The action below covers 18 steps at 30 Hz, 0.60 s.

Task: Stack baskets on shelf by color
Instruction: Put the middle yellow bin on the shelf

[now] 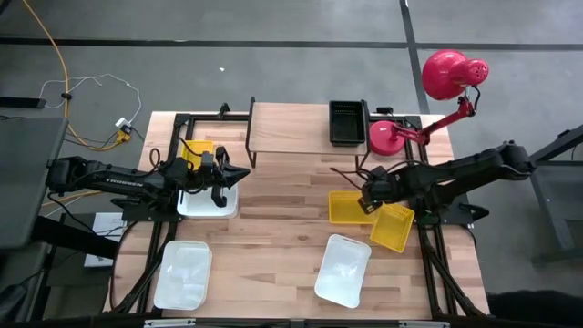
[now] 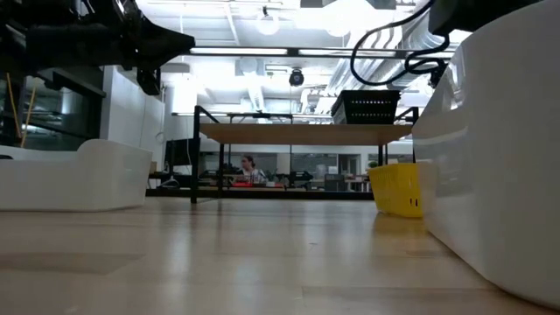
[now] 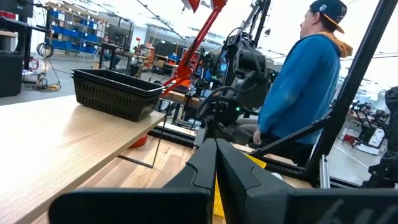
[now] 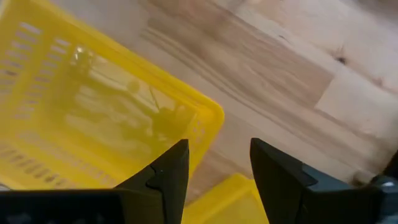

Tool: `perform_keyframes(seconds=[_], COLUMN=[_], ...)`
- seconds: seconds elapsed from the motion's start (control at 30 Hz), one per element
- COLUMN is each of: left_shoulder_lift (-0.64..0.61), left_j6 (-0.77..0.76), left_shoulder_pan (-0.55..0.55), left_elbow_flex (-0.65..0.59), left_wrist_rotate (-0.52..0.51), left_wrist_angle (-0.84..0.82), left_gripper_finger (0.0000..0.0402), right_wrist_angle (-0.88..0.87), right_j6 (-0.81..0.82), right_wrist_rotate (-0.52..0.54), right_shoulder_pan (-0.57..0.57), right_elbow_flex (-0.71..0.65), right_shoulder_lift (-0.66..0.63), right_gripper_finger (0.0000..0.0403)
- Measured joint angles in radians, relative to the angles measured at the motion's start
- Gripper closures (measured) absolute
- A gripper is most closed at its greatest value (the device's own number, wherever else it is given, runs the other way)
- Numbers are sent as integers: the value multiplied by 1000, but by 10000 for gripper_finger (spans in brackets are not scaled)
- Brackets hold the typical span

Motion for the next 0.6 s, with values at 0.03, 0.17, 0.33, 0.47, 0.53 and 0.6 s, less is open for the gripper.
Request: perform_keyframes(seconds=[0.03, 0.17, 0.33, 0.47, 0.53, 0.6], left_shoulder_lift=[0, 0, 0, 0, 0, 0], left_j6=[0, 0, -2, -1, -1, -1], left_shoulder_pan=[0, 0, 0, 0, 0, 0], left_elbow_flex=[0, 0, 0, 0, 0, 0], left_wrist_rotate=[0, 0, 0, 0, 0, 0], left_wrist_angle=[0, 0, 0, 0, 0, 0], left_gripper_finger=[401, 401, 402, 402, 401, 402], right_wrist_angle=[11, 54, 48, 48, 49, 48], right_j6=[13, 17, 18, 18, 18, 18], right_wrist_rotate=[-3, -11, -6, -5, -5, -2], right_shoulder_pan=[0, 1, 0, 0, 0, 0], right_elbow_flex=[0, 0, 0, 0, 0, 0], right_shoulder_lift=[4, 28, 75, 114, 136, 156], right_gripper_finger=[247, 247, 247, 247, 247, 247])
